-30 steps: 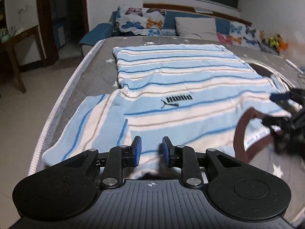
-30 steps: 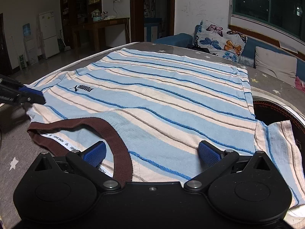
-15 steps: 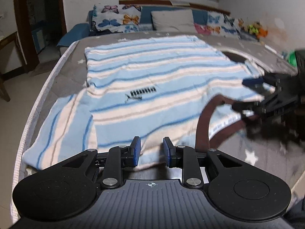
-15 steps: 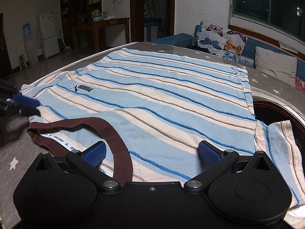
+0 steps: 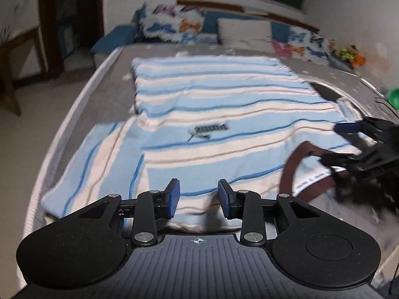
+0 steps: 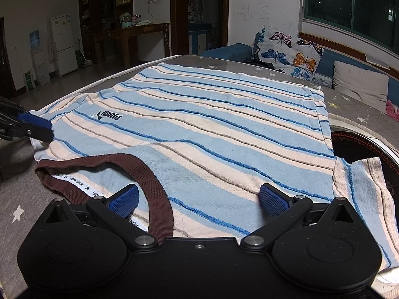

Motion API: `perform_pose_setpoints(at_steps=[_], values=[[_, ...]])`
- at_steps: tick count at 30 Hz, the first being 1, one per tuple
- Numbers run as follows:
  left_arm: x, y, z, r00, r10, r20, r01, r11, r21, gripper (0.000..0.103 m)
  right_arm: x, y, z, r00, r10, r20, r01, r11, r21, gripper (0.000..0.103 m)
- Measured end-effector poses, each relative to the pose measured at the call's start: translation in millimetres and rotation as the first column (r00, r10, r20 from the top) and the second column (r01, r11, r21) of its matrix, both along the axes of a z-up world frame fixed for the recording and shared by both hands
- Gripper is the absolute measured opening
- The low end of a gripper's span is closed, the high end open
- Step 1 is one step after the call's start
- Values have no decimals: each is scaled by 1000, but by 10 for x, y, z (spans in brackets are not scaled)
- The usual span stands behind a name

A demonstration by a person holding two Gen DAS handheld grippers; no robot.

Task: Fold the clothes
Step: 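Move open left gripper over the shirt toward its hem, then move the right gripper to the sleeve lying by the black heater disc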

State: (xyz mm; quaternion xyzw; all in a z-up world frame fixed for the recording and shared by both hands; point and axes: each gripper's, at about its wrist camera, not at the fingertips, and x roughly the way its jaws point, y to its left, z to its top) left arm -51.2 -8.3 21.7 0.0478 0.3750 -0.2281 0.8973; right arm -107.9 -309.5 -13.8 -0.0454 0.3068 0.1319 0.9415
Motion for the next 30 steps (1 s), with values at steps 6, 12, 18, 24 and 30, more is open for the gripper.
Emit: perform_pose_setpoints(at_steps=[6, 12, 18, 24, 30], values=[[35, 59, 103, 1000, 20, 16, -20, 1000, -22, 34, 0, 1, 1, 1000, 0, 0, 0, 1000, 0, 103], [364, 68, 172, 996, 83, 23, -81, 993, -86, 35, 1, 0, 3, 1000, 0, 0, 0, 1000, 1, 103], [552, 150, 7, 990, 130, -56, -137, 983, -126, 35, 3, -2, 5, 1000, 0, -1, 0, 1000, 3, 103], [501, 119, -2, 991, 133, -33, -136, 985, -110, 36, -18, -129, 13, 1000, -20, -4, 20, 1000, 22, 103], [493, 109, 2, 992, 126, -27, -128, 987, -100, 36, -119, -549, 60, 994, -103, -29, 105, 990, 93, 103]])
